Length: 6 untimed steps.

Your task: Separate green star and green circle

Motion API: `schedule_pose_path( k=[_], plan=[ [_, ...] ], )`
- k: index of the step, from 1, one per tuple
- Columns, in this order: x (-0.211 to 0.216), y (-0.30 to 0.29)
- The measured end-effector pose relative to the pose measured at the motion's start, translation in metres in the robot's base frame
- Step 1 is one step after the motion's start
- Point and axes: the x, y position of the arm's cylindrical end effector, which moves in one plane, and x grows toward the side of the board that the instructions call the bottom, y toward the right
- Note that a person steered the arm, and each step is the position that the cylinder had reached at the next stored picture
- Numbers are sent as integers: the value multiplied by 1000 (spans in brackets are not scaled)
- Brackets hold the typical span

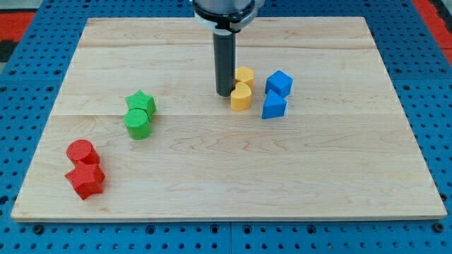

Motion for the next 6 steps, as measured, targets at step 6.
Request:
schedule_pose_path(
  k=[6],
  plan=[
    [-71,-60]
  ],
)
